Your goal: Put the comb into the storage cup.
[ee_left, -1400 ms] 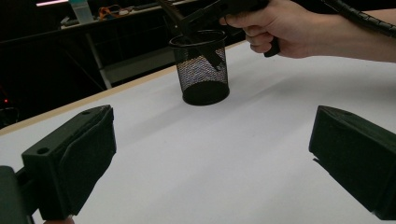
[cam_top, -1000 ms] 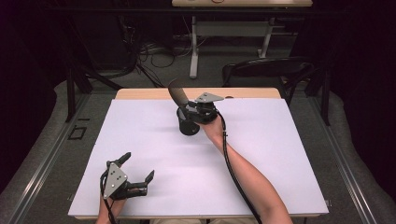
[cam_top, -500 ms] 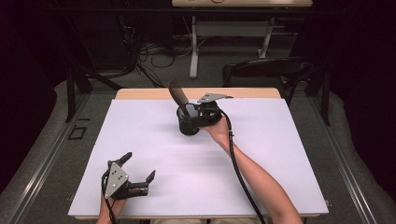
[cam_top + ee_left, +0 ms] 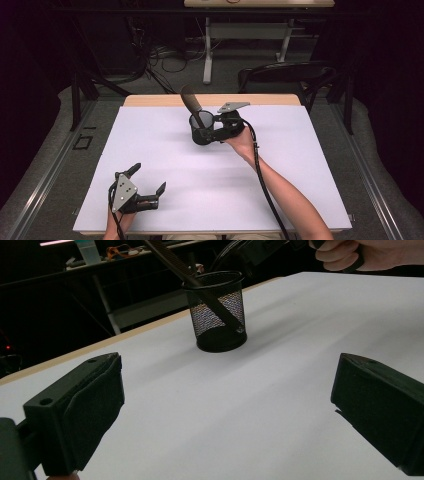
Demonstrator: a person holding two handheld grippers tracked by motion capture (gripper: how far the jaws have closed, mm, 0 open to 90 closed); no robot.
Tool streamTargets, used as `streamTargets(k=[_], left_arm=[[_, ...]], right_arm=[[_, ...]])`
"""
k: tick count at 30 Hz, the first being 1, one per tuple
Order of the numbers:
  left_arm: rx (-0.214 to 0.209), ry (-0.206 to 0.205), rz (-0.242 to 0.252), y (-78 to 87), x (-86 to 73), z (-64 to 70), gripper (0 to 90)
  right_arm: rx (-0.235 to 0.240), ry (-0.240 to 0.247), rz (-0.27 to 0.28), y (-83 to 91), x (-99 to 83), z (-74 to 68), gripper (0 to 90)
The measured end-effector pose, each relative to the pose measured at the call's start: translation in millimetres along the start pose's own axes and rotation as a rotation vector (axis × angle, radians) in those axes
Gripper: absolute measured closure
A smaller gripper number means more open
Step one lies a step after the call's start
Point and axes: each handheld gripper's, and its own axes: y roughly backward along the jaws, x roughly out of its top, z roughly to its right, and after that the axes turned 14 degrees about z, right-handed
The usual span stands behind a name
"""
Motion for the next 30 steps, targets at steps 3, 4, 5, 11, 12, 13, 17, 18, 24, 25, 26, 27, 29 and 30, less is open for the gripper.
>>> streamTargets(k=[3, 4, 5, 11, 12, 13, 17, 18, 24, 25, 26, 27, 29, 30], left_arm=[[-0.001, -0.002, -0.001, -0.1, 0.1, 0.3, 0.5], [-0.003, -0.001, -0.002, -0.2, -0.1, 0.3, 0.5], [-0.004, -0.003, -0.004, -0.1, -0.1, 0.1, 0.5], [-0.003, -0.006, -0.003, 1.5, 0.3, 2.1, 0.5], [-0.001, -0.008, -0.003, 2.3, 0.2, 2.0, 0.5], [0.001, -0.003, -0.005, 2.8, -0.1, 1.5, 0.5], [0.008, 0.000, 0.001, 2.9, 0.4, 0.3, 0.5], [0.005, -0.005, 0.001, 2.7, 0.8, 0.6, 0.5], [0.000, -0.003, -0.002, 1.6, 0.3, 1.2, 0.5], [0.002, -0.003, -0.001, 1.9, 0.3, 0.9, 0.5], [0.004, -0.002, 0.002, 2.0, 0.5, 1.0, 0.5], [0.003, -0.005, 0.002, 2.2, 0.9, 1.1, 0.5], [0.001, -0.007, 0.001, 2.1, 1.2, 1.9, 0.5], [0.000, -0.006, 0.001, 1.9, 1.2, 2.2, 0.5]], right_arm=[[0.005, 0.003, -0.012, 7.4, 0.6, -0.7, 11.5], [0.008, 0.006, -0.018, 9.9, 0.5, -1.1, 10.6], [0.010, 0.009, -0.022, 12.6, 0.1, -1.2, 9.8], [0.019, 0.006, -0.047, 31.6, -2.0, -2.1, 4.9], [0.018, 0.009, -0.051, 35.7, -1.5, -2.7, 4.3], [0.017, 0.014, -0.055, 39.9, -1.1, -3.3, 3.9], [0.018, 0.015, -0.059, 55.7, -2.7, -4.3, 2.1], [0.016, 0.016, -0.057, 59.0, -4.1, -4.3, 1.5], [0.015, -0.001, -0.063, 78.1, -12.3, -3.3, 0.0], [0.013, -0.002, -0.064, 80.7, -13.4, -3.1, 0.0], [0.010, -0.002, -0.064, 83.1, -14.6, -2.9, 0.0], [0.012, -0.004, -0.066, 85.3, -15.9, -2.6, 0.0], [0.008, 0.001, -0.065, 89.2, -18.9, -2.1, 0.0], [0.006, 0.000, -0.069, 91.3, -20.2, -2.1, 0.0]])
